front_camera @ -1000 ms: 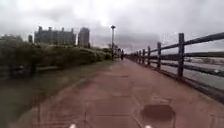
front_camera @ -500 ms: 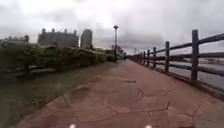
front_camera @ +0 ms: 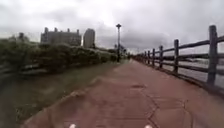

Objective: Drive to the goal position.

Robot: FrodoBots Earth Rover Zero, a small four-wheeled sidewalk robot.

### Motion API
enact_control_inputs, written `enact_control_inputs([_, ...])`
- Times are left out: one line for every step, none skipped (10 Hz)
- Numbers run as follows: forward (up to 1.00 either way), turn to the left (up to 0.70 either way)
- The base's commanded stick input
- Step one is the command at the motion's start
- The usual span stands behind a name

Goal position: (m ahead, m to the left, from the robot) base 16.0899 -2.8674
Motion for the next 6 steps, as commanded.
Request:
enact_control_inputs([0.95,0.0])
enact_control_inputs([0.95,0.0])
enact_control_inputs([0.95,-0.23])
enact_control_inputs([0.95,-0.38])
enact_control_inputs([0.95,-0.38])
enact_control_inputs([0.95,-0.38])
